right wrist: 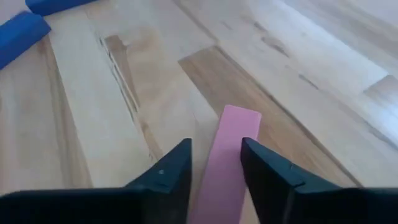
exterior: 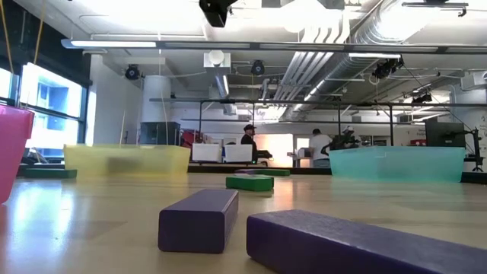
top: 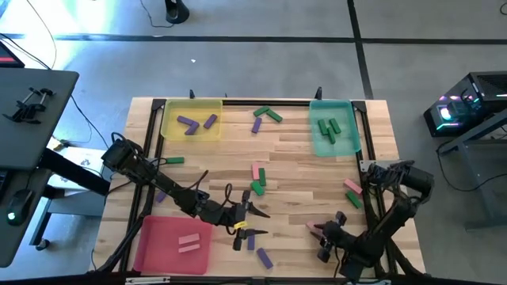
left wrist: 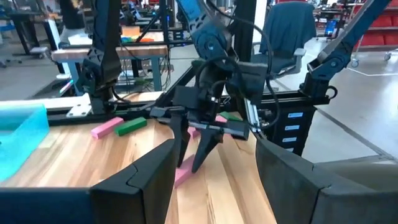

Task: Sort blocks
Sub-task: Put the pink wooden block into the pink bin

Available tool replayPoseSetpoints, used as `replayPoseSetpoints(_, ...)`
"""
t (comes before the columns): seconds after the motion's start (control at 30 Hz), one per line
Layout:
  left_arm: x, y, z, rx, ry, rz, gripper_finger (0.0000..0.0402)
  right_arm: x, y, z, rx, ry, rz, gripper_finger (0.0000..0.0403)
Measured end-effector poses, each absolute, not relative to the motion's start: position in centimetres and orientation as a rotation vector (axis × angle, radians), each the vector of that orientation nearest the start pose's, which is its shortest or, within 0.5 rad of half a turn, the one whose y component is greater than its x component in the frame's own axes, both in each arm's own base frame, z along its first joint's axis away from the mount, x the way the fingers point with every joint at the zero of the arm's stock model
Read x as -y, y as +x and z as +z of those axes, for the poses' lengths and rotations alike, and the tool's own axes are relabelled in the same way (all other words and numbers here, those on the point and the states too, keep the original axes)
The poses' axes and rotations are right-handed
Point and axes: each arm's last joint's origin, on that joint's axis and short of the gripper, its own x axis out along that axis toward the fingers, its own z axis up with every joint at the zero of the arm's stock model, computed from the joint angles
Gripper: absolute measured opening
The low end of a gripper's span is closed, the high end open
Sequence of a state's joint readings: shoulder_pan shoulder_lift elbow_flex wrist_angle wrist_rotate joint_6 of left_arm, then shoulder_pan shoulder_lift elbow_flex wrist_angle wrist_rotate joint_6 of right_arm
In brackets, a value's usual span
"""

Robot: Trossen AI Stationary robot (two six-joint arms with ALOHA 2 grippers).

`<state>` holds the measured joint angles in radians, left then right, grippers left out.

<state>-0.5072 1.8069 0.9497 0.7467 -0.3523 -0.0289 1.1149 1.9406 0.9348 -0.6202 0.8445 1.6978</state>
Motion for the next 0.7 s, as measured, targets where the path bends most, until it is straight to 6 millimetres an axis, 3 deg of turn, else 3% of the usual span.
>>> replayPoseSetpoints(0.17, 17.7, 33.9, 20.4, -0.096, 0.019, -0.154, 0.0209, -25.3, 15.0, 8.5, -0.634, 0.224, -0.502, 0.0068)
replayPoseSetpoints(0.4, 17.7, 33.9, 20.4, -0.096, 0.019, -0.154, 0.0209, -25.4, 15.3, 8.9, -0.547, 0.193, -0.505, 0.006)
replayPoseSetpoints(0.53, 17.6, 33.9, 20.4, -0.096, 0.02, -0.151, 0.0209, -25.5, 15.3, 9.9, -0.516, 0.203, -0.498, 0.0079)
replayPoseSetpoints(0.7, 17.6, 33.9, 20.4, -0.096, 0.021, -0.149, 0.0209, -25.4, 15.3, 10.9, -0.504, 0.193, -0.482, 0.0144)
